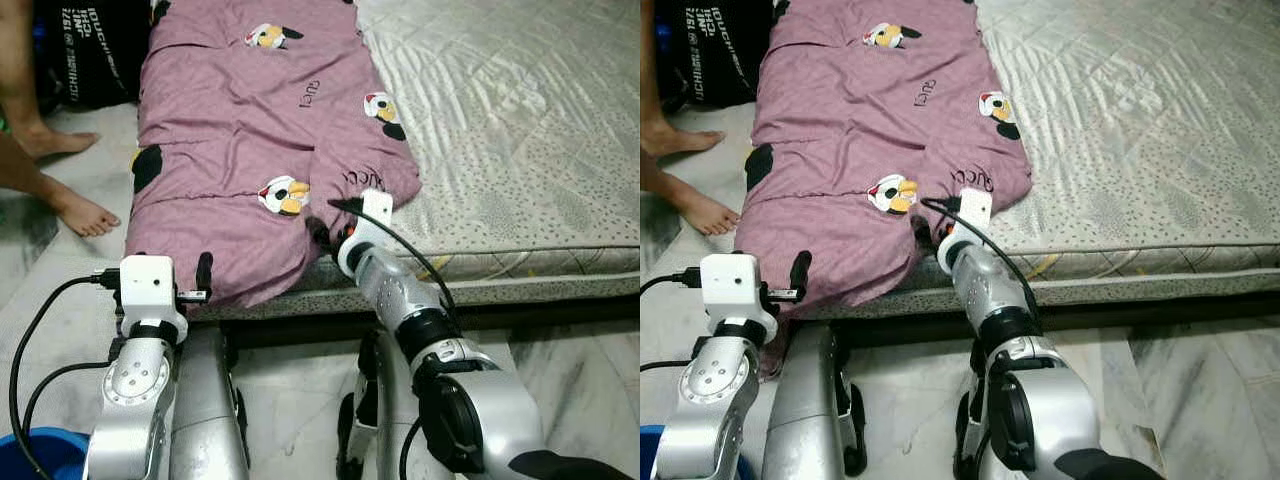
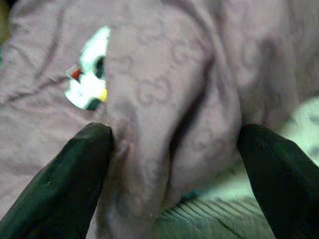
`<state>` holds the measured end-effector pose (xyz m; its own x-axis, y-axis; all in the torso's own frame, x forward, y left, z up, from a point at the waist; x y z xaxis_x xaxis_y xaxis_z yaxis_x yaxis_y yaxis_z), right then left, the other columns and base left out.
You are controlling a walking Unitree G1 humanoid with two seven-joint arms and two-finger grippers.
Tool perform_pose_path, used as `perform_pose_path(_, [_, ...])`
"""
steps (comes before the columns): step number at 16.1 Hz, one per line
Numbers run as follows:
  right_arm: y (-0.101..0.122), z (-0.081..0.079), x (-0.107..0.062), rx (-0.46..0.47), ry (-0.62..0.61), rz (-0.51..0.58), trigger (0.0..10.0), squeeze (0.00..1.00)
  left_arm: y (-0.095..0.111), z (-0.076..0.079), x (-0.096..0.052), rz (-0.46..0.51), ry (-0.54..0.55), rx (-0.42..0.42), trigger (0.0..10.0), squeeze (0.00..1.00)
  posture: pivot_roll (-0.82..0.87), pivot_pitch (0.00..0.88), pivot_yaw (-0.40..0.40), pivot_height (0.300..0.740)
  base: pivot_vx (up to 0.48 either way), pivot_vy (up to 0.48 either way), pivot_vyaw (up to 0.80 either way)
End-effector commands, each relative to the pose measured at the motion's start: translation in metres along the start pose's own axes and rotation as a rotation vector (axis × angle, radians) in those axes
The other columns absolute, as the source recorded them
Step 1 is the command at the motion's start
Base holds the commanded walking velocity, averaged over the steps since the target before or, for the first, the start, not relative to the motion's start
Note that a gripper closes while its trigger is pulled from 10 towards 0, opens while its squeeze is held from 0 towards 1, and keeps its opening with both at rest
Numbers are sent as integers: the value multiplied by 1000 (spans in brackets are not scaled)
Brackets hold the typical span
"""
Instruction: Clean up the room
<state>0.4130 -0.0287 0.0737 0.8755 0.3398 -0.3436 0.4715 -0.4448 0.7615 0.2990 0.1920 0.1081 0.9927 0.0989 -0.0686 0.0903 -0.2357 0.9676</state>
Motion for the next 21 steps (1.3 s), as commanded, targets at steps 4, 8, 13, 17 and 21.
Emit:
perform_pose_path(4, [-15,-41,7,94,32,-29,0,0,2,-2,-4,-3,4,13,10000,0,193,252,-67,547,0,0,0])
perform_pose_path(8, [-4,-41,8,110,-2,12,0,0,1,-5,-9,-12,14,14,10000,0,206,260,-74,547,0,0,0])
perform_pose_path(13, [1,37,-4,135,-207,49,0,0,-1,0,-7,-20,-4,11,10000,0,169,258,-60,547,0,0,0])
perform_pose_path(17, [-3,85,-22,143,-300,43,0,0,-3,5,-5,-28,-25,9,10000,0,146,256,-54,547,0,0,0])
perform_pose_path(21, [-18,131,-74,152,-390,7,0,0,-8,16,-1,-49,-76,11,10000,0,97,244,-30,547,0,0,0])
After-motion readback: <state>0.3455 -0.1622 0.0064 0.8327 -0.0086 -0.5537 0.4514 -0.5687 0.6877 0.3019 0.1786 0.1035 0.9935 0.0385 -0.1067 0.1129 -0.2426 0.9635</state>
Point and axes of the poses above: a point about 5 cm out from each wrist's last joint towards the gripper, its own x axis pointing out of the wrist towards the gripper, its own y axis along the axis of the wrist's last joint, z = x × y, the point moved 6 cm from there along x, pointing out of the wrist towards the gripper, and after that the axes turned 7 degrees about x, right-handed, at the moved point
